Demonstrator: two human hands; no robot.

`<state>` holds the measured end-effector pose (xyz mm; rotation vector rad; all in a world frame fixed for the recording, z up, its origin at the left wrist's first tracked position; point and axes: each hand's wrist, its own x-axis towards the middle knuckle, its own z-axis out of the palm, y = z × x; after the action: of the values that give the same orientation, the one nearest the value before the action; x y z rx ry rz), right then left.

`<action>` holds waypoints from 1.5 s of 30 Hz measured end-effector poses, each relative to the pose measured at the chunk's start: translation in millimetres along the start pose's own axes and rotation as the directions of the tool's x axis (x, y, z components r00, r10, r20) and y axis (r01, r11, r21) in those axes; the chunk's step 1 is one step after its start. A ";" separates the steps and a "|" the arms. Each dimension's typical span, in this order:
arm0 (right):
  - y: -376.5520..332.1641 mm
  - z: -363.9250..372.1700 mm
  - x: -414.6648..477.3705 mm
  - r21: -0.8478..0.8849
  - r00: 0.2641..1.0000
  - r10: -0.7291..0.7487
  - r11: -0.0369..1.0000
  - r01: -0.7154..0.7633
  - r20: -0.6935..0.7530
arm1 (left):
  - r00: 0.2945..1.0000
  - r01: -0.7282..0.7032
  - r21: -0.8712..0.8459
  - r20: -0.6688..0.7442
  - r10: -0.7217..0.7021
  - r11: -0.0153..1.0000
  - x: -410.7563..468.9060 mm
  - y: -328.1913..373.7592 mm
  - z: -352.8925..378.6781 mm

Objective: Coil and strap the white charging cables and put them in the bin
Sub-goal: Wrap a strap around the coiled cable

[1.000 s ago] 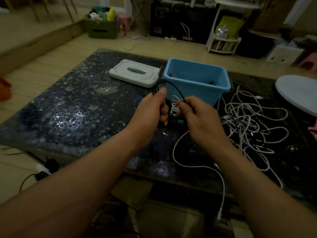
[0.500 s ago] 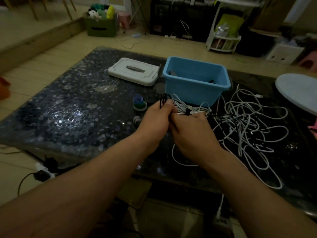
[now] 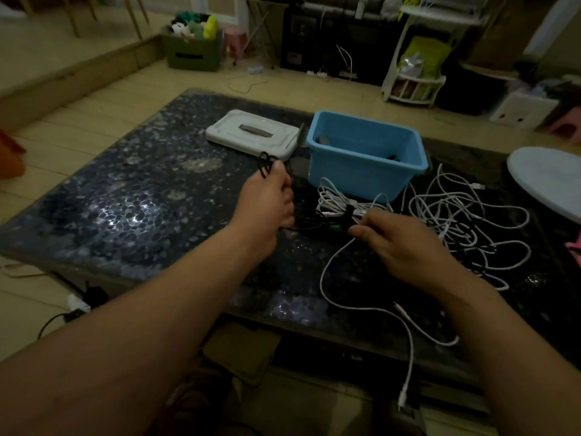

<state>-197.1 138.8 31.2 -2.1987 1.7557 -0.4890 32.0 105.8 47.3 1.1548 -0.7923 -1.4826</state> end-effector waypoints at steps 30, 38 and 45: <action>16.4 -29.9 0.8 0.209 0.959 0.112 0.976 -0.057 -0.262 | 0.981 0.031 0.132 0.187 -0.056 0.991 1.3 -14.5 15.4; -26.1 5.2 -4.2 0.309 0.956 0.070 0.951 0.022 -0.284 | 0.982 0.171 -0.007 0.086 -0.169 0.985 -8.7 -26.0 27.0; -34.4 19.9 -8.5 0.164 0.980 -0.086 0.980 0.116 -0.179 | 0.973 0.220 -0.016 0.077 -0.219 0.975 -9.6 -24.4 25.8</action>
<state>-160.0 154.8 27.1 -2.1851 1.6173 -0.8461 -0.5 118.4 35.6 1.2046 -0.7119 -1.7223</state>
